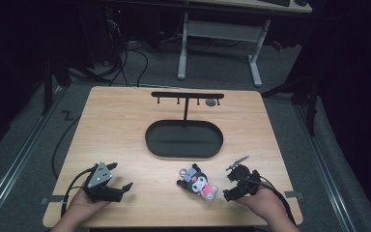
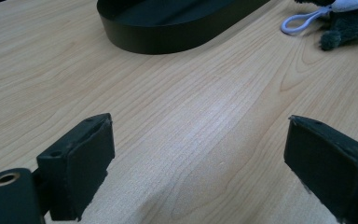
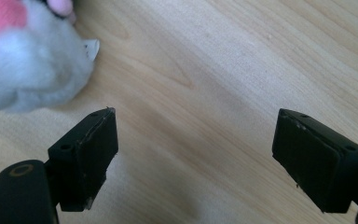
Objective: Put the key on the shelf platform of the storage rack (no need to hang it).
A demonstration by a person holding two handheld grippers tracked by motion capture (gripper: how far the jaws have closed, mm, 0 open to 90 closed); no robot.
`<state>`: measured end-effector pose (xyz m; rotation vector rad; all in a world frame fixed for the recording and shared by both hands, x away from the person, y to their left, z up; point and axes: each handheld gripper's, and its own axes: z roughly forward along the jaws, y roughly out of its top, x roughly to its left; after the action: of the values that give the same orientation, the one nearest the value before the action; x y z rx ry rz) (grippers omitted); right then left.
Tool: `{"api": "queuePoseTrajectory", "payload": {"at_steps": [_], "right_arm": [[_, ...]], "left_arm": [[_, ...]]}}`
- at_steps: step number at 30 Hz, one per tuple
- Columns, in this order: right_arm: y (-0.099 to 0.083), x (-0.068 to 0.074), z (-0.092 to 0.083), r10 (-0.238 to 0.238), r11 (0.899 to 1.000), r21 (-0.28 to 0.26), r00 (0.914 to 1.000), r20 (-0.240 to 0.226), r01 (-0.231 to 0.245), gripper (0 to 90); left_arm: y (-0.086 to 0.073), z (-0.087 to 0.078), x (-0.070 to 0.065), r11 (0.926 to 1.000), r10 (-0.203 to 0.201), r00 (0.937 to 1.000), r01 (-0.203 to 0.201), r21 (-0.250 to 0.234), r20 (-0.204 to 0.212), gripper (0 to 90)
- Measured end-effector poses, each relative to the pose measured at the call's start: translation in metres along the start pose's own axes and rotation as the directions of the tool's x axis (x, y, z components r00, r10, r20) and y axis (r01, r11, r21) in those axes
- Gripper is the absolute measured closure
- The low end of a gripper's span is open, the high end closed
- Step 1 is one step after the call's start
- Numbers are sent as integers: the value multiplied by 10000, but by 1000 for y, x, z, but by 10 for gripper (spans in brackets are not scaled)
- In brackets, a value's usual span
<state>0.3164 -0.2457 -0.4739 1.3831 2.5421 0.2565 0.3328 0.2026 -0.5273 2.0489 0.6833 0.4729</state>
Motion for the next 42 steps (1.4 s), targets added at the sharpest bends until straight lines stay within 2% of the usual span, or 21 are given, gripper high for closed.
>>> {"api": "queuePoseTrajectory", "payload": {"at_steps": [2,5,9,13,16,17,22,23,26,29,30,32,33,38,42], "right_arm": [[1,2,-3,-290,9993,232,9996,35,290,146],[2,5,-5,-435,9979,480,9991,-29,435,143],[4,11,-8,-401,9973,602,9989,-249,416,141],[9,21,-16,-440,9977,492,9981,-437,461,142],[14,27,-21,-653,9972,323,9963,-561,672,142],[16,31,-23,-564,9979,295,9964,-631,583,143],[23,38,-26,-751,9969,160,9940,-799,766,147],[25,40,-26,-856,9961,118,9929,-829,869,148],[28,46,-24,-775,9968,104,9930,-887,788,149],[32,51,-20,-1003,9949,24,9898,-1011,1011,149],[32,53,-19,-861,9962,71,9903,-1088,874,149],[35,56,-15,-1001,9948,72,9879,-1183,1017,152],[35,58,-14,-914,9955,125,9877,-1267,937,152],[39,63,-5,-1024,9939,265,9863,-1294,1066,159],[41,68,0,-1126,9932,157,9845,-1342,1157,186]], "left_arm": [[0,0,0,10000,-2,10000,2,9,0,97],[0,0,0,10000,3,10000,-3,21,13,98],[0,0,0,10000,2,10000,-2,13,20,98],[0,0,0,10000,-4,10000,4,26,28,98],[0,0,0,10000,-2,10000,2,10,23,98],[0,0,0,10000,0,10000,0,11,30,98],[0,0,0,10000,-3,10000,3,14,43,98],[0,0,0,10000,-2,10000,2,11,49,98],[0,0,0,10000,12,10000,-12,9,64,98],[0,0,0,10000,16,10000,-16,3,63,98],[0,0,0,10000,16,10000,-16,5,62,98],[0,0,0,10000,10,10000,-10,2,65,98],[0,0,0,10000,8,10000,-8,2,66,98],[0,0,0,10000,5,10000,-5,2,75,98],[0,0,0,10000,20,10000,-20,2,83,98]]}}
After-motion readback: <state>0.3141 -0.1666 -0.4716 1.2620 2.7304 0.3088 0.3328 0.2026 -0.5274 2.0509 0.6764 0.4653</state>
